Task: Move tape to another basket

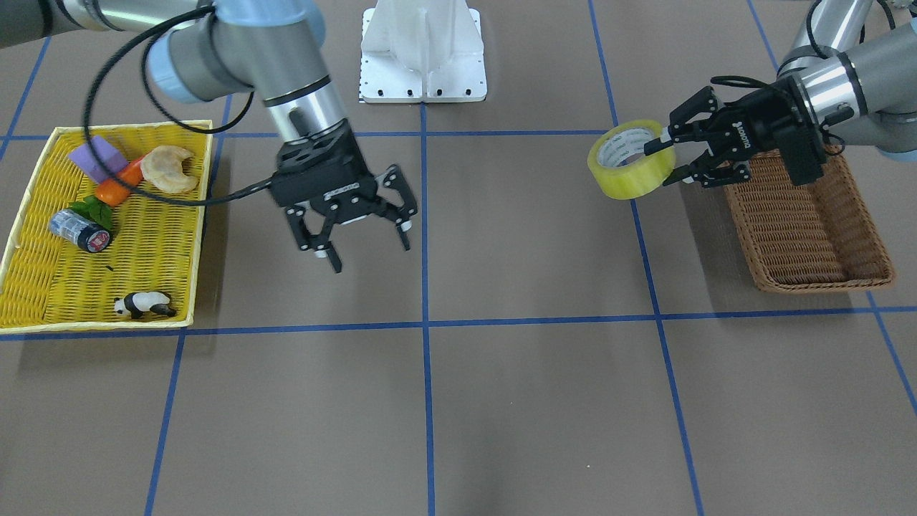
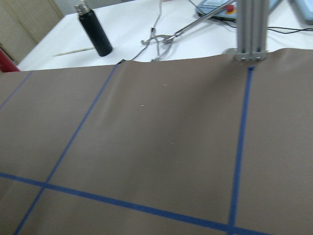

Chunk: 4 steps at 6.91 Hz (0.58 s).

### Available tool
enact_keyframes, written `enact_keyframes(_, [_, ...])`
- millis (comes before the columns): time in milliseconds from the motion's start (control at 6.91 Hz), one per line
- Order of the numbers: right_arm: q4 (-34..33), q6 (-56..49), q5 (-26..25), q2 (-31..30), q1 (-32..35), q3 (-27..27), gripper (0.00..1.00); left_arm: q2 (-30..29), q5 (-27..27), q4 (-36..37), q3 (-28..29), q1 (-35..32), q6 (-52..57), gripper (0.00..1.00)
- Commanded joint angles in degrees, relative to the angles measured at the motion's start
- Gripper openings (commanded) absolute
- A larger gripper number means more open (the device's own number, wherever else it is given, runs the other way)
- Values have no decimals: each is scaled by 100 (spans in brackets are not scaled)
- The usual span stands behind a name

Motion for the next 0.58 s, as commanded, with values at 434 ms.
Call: enact_keyframes(434, [-670,-2491,2270,-1137,2201,-79,100,1609,-80,-266,102,-1077,-8,0])
